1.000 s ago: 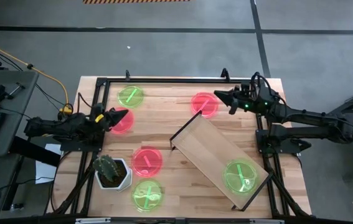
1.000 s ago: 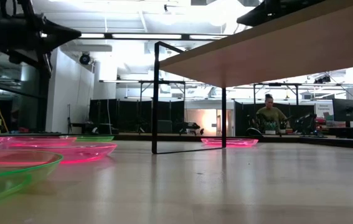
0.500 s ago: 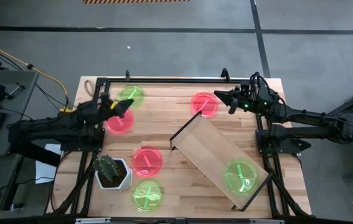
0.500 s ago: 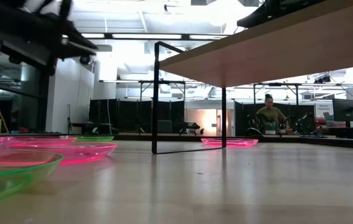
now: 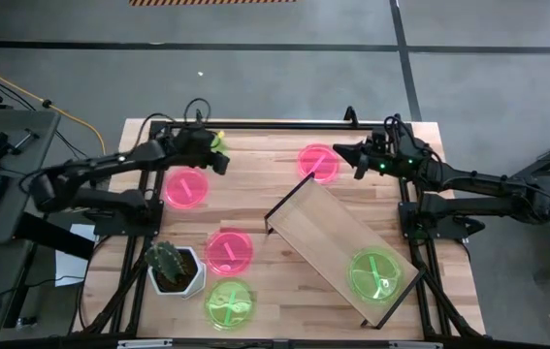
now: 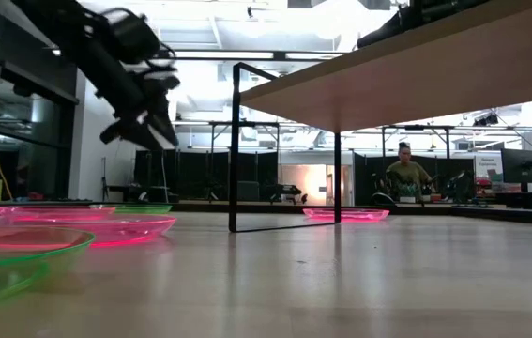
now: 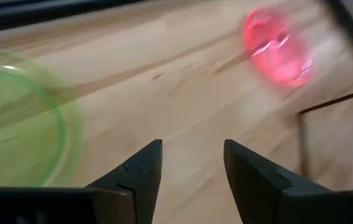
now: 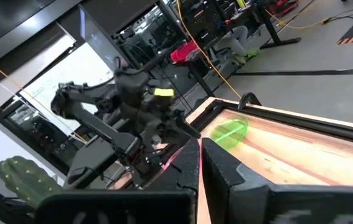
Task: Place and stack plates onto a shelf
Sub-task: Stack the top green plate on top of the green plate on the shelf
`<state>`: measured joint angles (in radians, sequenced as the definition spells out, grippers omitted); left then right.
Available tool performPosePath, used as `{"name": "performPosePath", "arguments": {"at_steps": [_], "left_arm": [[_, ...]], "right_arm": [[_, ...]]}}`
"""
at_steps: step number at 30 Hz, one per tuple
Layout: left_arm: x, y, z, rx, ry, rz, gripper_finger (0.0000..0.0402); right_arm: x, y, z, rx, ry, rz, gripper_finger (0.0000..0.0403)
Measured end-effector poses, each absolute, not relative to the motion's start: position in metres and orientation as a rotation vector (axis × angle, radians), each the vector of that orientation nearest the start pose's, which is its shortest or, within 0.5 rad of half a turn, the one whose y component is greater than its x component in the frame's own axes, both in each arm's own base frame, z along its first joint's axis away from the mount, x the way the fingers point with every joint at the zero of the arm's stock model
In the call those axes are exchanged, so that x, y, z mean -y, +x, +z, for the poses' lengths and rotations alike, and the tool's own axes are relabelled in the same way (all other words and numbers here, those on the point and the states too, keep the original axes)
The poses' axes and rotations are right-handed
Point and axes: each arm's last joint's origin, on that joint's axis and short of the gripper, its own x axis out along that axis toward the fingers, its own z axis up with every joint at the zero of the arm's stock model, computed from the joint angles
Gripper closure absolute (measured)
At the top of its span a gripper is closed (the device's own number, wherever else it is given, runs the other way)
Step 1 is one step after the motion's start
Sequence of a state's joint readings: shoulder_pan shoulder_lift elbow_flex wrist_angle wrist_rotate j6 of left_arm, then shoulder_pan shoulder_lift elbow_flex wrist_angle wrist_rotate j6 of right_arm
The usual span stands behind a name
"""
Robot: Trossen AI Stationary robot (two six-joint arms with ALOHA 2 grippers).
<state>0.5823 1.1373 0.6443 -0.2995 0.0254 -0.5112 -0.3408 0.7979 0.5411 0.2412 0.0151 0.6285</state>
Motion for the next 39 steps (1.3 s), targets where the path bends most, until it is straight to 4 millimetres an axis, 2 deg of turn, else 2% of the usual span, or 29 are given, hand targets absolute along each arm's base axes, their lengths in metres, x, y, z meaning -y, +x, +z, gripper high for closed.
{"name": "performPosePath", "arguments": {"at_steps": [12,19,24,29,36,39], "left_arm": [[-0.14,0.202,0.158,-0.897,-0.61,0.962,0.0234],[-0.158,0.223,0.158,-0.913,-0.509,1.055,0.0234],[-0.165,0.234,0.142,-0.981,-0.531,1.032,0.0234],[-0.169,0.232,0.126,-1.029,-0.524,1.119,0.0234],[-0.174,0.229,0.123,-1.034,-0.503,1.192,0.0234],[-0.174,0.228,0.123,-1.039,-0.495,1.197,0.0248]], "right_arm": [[0.062,0.174,0.282,0.053,0.626,-0.364,0.0403],[0.062,0.173,0.281,0.041,0.626,-0.378,0.0403],[0.062,0.173,0.281,0.041,0.625,-0.382,0.0403],[0.062,0.173,0.281,0.043,0.633,-0.383,0.0403],[0.062,0.173,0.28,0.039,0.634,-0.384,0.0403],[0.062,0.173,0.28,0.039,0.636,-0.384,0.0403]]}}
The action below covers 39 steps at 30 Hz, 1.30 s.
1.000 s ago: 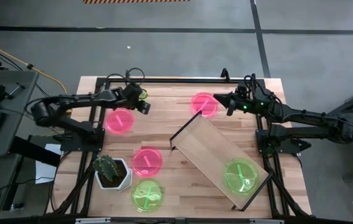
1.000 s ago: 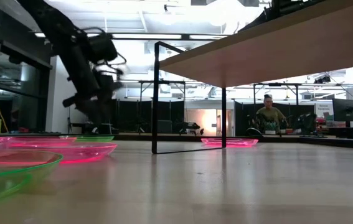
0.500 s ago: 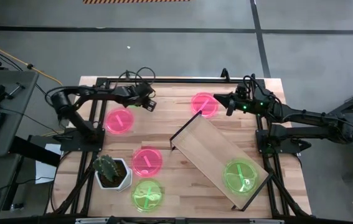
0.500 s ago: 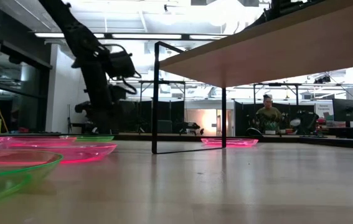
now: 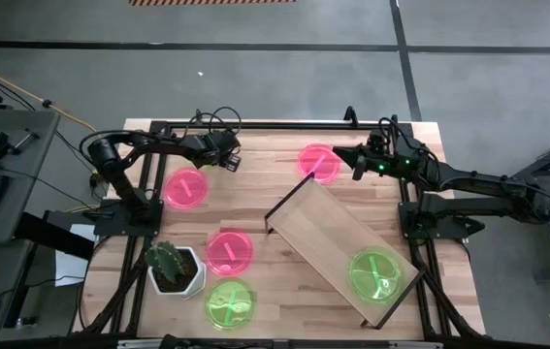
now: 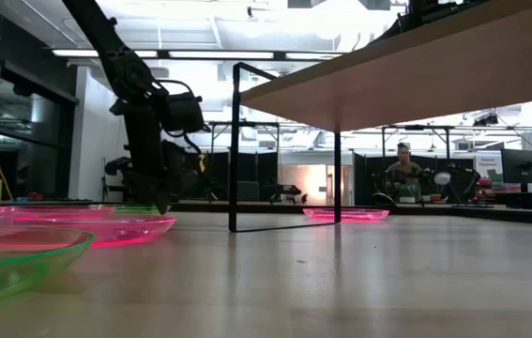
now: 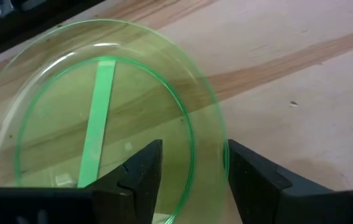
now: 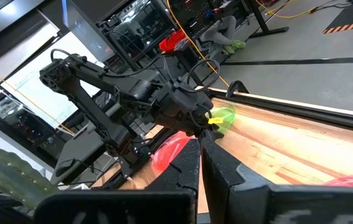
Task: Place and stack plates onto a shelf
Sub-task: Stack the top green plate on top of the green plate on the shelf
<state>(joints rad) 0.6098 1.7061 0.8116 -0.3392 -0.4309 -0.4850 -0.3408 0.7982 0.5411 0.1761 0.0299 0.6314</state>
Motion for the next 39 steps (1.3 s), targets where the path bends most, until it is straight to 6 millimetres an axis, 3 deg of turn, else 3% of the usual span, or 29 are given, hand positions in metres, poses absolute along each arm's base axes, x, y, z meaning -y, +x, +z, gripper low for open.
{"name": "performPosePath", "arguments": {"at_steps": [3,8,15,21,27,32,39], "left_arm": [[-0.173,0.227,0.121,-1.045,-0.494,1.198,0.0287],[-0.17,0.224,0.118,-1.076,-0.479,1.166,0.0386],[-0.167,0.224,0.134,-1.086,-0.458,1.086,0.0399],[-0.159,0.222,0.18,-0.987,-0.384,1.028,0.0401],[-0.135,0.223,0.237,-0.864,-0.266,0.897,0.0401],[-0.105,0.237,0.285,-0.722,-0.173,0.722,0.0401],[-0.05,0.273,0.343,-0.589,0.024,0.408,0.0402]], "right_arm": [[0.062,0.173,0.28,0.04,0.637,-0.384,0.0403],[0.062,0.174,0.28,0.038,0.637,-0.38,0.0403],[0.062,0.174,0.28,0.037,0.636,-0.375,0.0403],[0.062,0.174,0.282,0.048,0.635,-0.37,0.0403],[0.062,0.174,0.286,0.099,0.643,-0.353,0.0403],[0.062,0.174,0.292,0.168,0.69,-0.329,0.0403],[0.063,0.17,0.306,0.318,0.771,-0.279,0.0403]]}}
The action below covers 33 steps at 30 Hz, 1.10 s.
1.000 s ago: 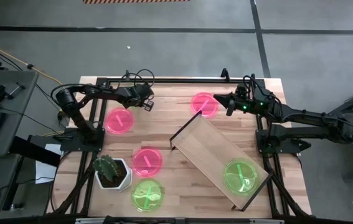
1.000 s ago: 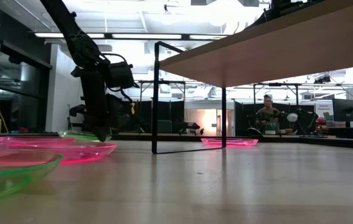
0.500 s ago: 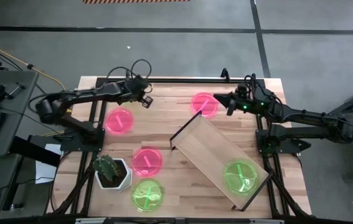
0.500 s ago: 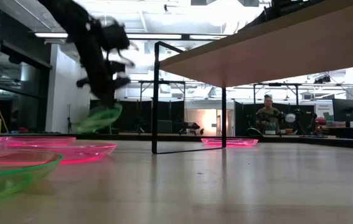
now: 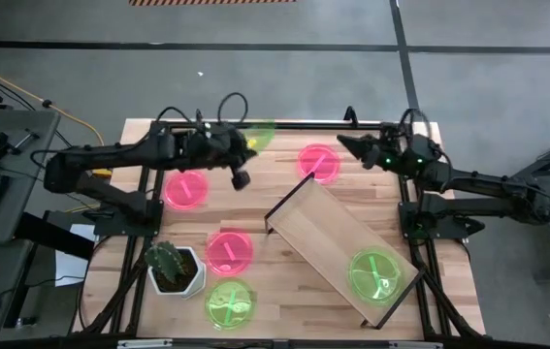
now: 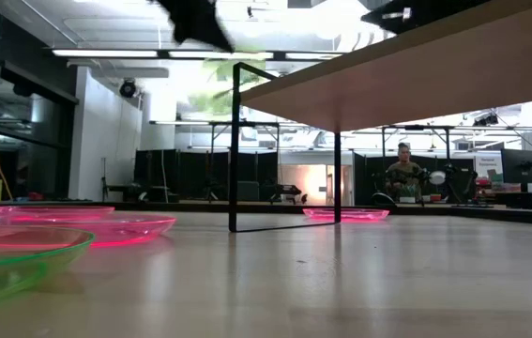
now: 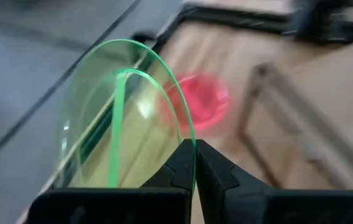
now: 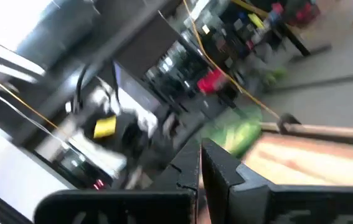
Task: Place and stack plates onto a shelf
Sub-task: Stack the top green plate on top of the green plate on the shelf
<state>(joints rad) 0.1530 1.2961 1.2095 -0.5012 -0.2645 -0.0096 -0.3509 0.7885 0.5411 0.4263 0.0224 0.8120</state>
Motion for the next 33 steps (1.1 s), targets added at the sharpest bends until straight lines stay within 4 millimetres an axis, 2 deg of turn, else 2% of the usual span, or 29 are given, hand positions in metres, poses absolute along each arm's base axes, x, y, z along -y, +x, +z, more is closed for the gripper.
{"name": "performPosePath", "arguments": {"at_steps": [7,12,18,22,27,33], "left_arm": [[0.014,0.307,0.38,-0.485,0.201,0.16,0.0401],[0.058,0.345,0.384,-0.44,0.26,0.048,0.0401],[0.116,0.405,0.37,-0.398,0.258,-0.027,0.0401],[0.148,0.44,0.356,-0.38,0.307,-0.055,0.0401],[0.173,0.474,0.332,-0.368,0.46,-0.09,0.0401],[0.194,0.495,0.3,-0.359,0.75,-0.19,0.0401]], "right_arm": [[0.064,0.148,0.326,0.494,0.683,-0.301,0.0403],[0.064,0.136,0.329,0.497,0.663,-0.333,0.0403],[0.063,0.125,0.333,0.522,0.615,-0.359,0.0403],[0.064,0.125,0.329,0.487,0.602,-0.38,0.0403],[0.065,0.128,0.321,0.403,0.621,-0.413,0.0403],[0.065,0.129,0.315,0.341,0.624,-0.437,0.0403]]}}
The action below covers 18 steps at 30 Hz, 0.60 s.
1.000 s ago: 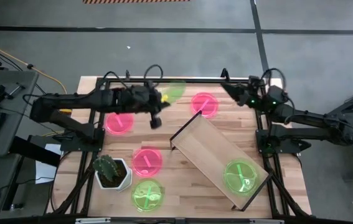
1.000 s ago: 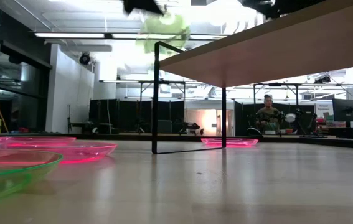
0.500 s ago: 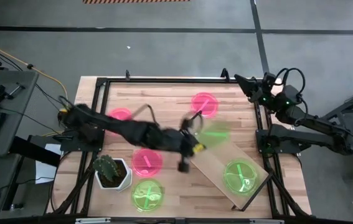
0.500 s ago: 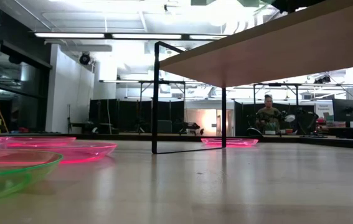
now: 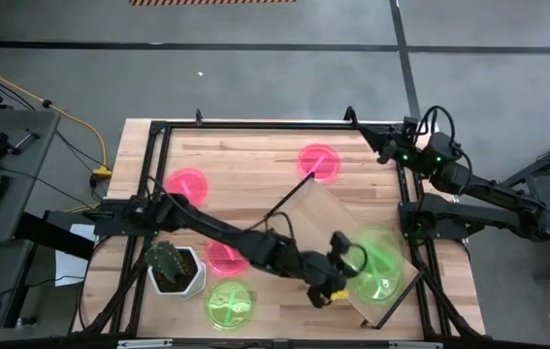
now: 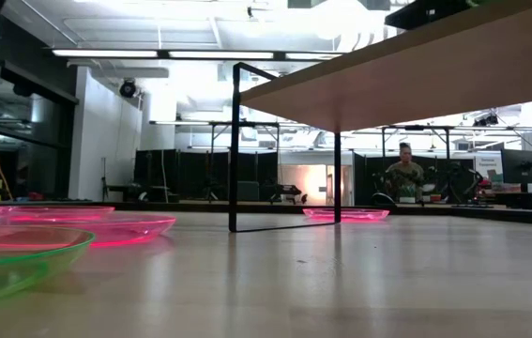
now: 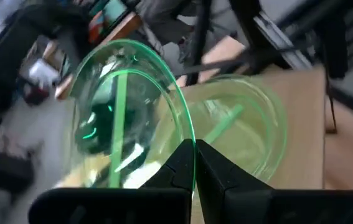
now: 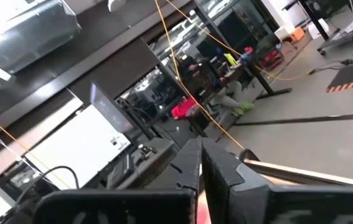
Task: Place and stack plates onto a shelf
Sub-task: Stack the top green plate on top of the green plate on the shelf
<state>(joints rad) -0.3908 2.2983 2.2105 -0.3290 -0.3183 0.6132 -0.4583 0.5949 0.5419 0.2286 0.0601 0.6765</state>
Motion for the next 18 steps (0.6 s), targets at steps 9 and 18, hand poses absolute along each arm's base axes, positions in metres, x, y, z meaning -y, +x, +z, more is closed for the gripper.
{"name": "performPosePath", "arguments": {"at_steps": [9,18], "left_arm": [[0.211,0.504,0.268,-0.342,1.045,-0.337,0.0401],[0.206,0.506,0.263,-0.312,1.078,-0.448,0.0401]], "right_arm": [[0.066,0.129,0.311,0.298,0.63,-0.454,0.0403],[0.066,0.13,0.308,0.272,0.636,-0.463,0.0403]]}}
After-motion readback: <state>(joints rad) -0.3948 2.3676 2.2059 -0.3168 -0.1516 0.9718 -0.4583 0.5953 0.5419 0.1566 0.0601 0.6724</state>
